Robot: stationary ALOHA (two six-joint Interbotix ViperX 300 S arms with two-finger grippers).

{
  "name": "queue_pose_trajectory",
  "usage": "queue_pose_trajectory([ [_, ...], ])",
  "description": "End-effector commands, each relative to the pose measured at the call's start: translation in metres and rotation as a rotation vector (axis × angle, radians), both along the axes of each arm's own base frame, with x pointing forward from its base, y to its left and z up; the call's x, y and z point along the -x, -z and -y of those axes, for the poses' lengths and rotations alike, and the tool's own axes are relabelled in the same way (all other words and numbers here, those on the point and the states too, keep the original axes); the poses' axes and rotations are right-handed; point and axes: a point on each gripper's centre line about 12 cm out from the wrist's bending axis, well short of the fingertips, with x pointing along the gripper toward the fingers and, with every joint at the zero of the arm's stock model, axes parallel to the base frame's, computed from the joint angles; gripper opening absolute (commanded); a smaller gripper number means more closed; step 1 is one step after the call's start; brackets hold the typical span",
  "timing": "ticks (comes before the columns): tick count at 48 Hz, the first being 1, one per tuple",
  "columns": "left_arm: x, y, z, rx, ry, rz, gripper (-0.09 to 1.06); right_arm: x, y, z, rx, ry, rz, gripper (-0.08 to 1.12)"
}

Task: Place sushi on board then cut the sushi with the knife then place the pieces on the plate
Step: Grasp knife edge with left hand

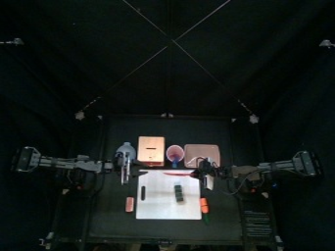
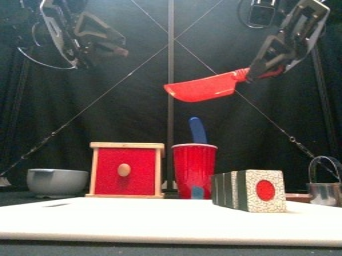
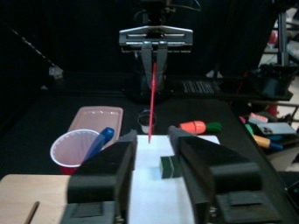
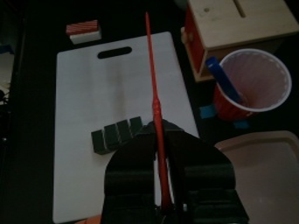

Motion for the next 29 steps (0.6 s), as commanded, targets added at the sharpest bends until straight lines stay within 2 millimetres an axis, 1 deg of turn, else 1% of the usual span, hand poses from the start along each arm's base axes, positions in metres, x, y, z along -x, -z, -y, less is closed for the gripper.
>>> queue_pose_trajectory([
  [1, -0.016, -0.005, 0.004, 0.014, 0.011, -0.035, 0.88, 0.004, 0.001, -0.004, -0.002, -0.026, 0.036, 0.33],
  [3, -0.022, -0.003, 0.006, 0.021, 0.014, -0.060, 0.93, 0.005, 0.003, -0.005, -0.002, -0.029, 0.034, 0.33],
  [6, -0.029, 0.000, 0.008, 0.033, 0.016, -0.087, 0.95, 0.006, 0.006, -0.005, -0.003, -0.032, 0.034, 0.33],
  [11, -0.042, 0.006, 0.009, 0.051, 0.012, -0.118, 0.95, 0.007, 0.009, -0.006, 0.004, -0.041, 0.034, 0.33],
  [18, -0.064, 0.019, 0.010, 0.044, 0.013, -0.176, 0.95, 0.007, 0.012, -0.007, -0.011, -0.041, 0.038, 0.33],
  [29, -0.094, 0.039, 0.013, 0.042, 0.018, -0.283, 0.95, 0.006, 0.011, -0.007, -0.007, -0.044, 0.041, 0.33],
])
